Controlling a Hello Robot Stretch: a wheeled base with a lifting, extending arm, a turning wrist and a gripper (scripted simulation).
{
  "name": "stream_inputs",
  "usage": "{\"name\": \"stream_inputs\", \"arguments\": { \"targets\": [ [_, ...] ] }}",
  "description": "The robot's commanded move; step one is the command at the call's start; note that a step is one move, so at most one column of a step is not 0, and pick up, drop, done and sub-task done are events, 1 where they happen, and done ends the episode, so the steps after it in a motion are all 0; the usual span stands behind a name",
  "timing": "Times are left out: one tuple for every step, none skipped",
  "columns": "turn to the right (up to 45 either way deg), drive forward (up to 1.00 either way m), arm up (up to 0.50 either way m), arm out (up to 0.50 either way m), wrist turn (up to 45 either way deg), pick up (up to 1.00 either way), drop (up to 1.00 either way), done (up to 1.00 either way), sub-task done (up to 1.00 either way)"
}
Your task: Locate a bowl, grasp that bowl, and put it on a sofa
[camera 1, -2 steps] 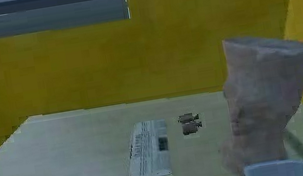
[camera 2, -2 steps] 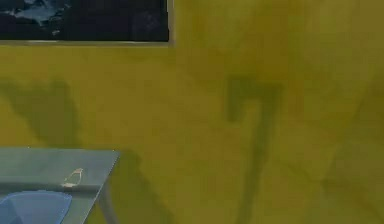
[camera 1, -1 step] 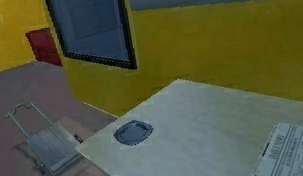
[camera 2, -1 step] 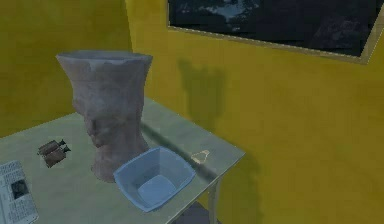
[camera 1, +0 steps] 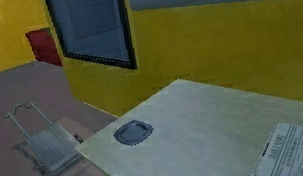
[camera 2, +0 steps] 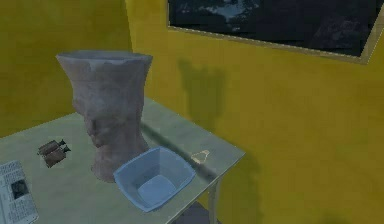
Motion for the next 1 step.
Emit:
{"name": "stream_inputs", "arguments": {
  "targets": [
    [0.0,0.00,0.38,0.00,0.0,0.00,0.00,0.00,0.00]
  ]
}}
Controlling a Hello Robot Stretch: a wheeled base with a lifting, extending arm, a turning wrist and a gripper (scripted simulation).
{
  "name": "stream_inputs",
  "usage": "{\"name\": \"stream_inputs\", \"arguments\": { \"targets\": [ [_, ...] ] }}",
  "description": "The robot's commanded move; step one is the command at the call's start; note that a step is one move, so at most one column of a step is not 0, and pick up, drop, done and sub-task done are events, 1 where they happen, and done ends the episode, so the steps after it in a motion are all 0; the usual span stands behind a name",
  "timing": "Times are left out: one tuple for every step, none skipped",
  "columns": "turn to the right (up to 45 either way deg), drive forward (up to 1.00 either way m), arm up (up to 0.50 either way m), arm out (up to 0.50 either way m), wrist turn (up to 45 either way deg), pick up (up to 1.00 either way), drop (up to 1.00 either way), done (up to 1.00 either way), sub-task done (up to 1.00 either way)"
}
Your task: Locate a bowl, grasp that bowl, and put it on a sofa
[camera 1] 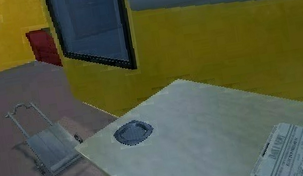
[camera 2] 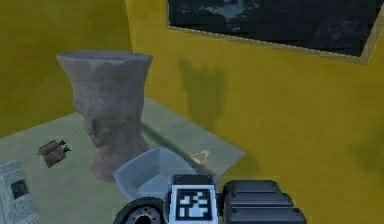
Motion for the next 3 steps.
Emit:
{"name": "stream_inputs", "arguments": {
  "targets": [
    [0.0,0.00,0.00,0.08,0.0,0.00,0.00,0.00,0.00],
    [0.0,0.00,0.00,0.00,45.0,0.00,0.00,0.00,0.00],
    [0.0,0.00,0.00,0.00,45.0,0.00,0.00,0.00,0.00]
  ]
}}
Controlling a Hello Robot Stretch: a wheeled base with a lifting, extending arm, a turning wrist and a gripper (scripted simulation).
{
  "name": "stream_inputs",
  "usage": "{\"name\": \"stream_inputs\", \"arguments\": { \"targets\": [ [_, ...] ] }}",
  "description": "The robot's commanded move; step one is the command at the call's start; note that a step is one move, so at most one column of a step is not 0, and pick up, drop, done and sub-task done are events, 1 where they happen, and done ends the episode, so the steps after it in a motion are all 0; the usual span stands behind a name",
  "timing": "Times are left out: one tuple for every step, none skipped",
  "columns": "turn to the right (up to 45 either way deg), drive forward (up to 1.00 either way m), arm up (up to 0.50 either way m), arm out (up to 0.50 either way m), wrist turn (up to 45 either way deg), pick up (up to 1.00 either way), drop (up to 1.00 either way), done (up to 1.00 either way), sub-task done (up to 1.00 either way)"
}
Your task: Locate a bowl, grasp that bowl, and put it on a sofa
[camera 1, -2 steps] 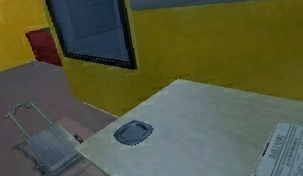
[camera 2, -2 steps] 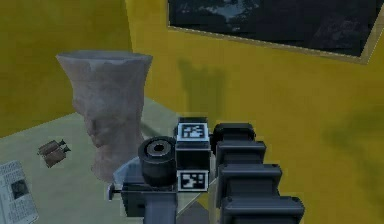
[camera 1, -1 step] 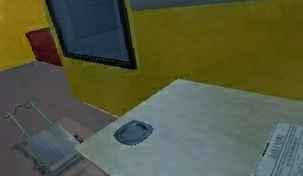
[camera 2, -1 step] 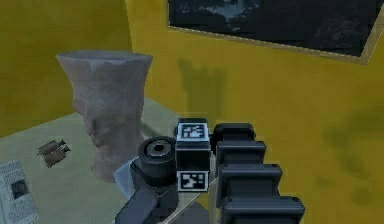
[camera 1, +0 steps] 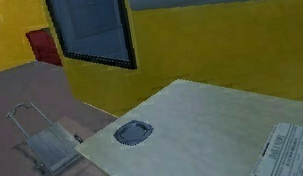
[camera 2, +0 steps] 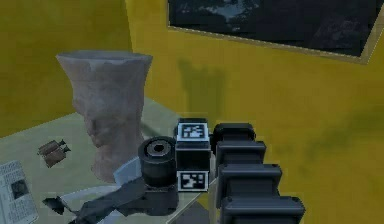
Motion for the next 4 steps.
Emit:
{"name": "stream_inputs", "arguments": {
  "targets": [
    [0.0,0.00,0.00,0.00,45.0,0.00,0.00,0.00,0.00],
    [0.0,0.00,0.00,0.00,15.0,0.00,0.00,0.00,0.00],
    [0.0,0.00,-0.22,0.00,0.0,0.00,0.00,0.00,0.00],
    [0.0,0.00,0.00,0.00,0.0,1.00,0.00,0.00,0.00]
  ]
}}
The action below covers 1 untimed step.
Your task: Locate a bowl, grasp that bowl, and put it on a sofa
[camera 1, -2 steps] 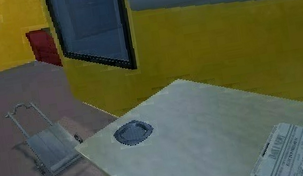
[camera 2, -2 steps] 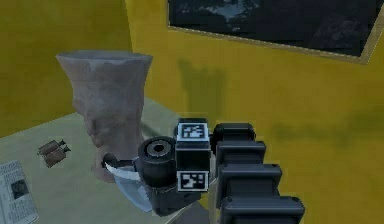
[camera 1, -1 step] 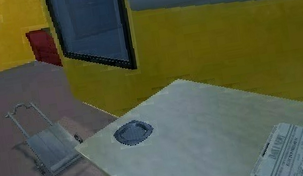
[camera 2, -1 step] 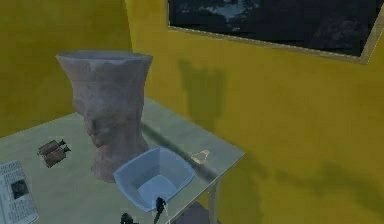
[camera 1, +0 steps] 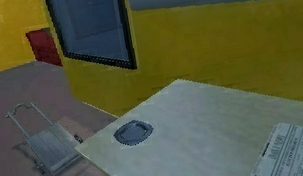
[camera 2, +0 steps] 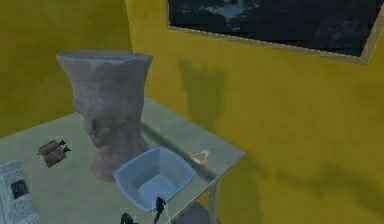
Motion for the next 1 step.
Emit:
{"name": "stream_inputs", "arguments": {
  "targets": [
    [0.0,0.00,0.10,0.00,0.0,0.00,0.00,0.00,0.00]
  ]
}}
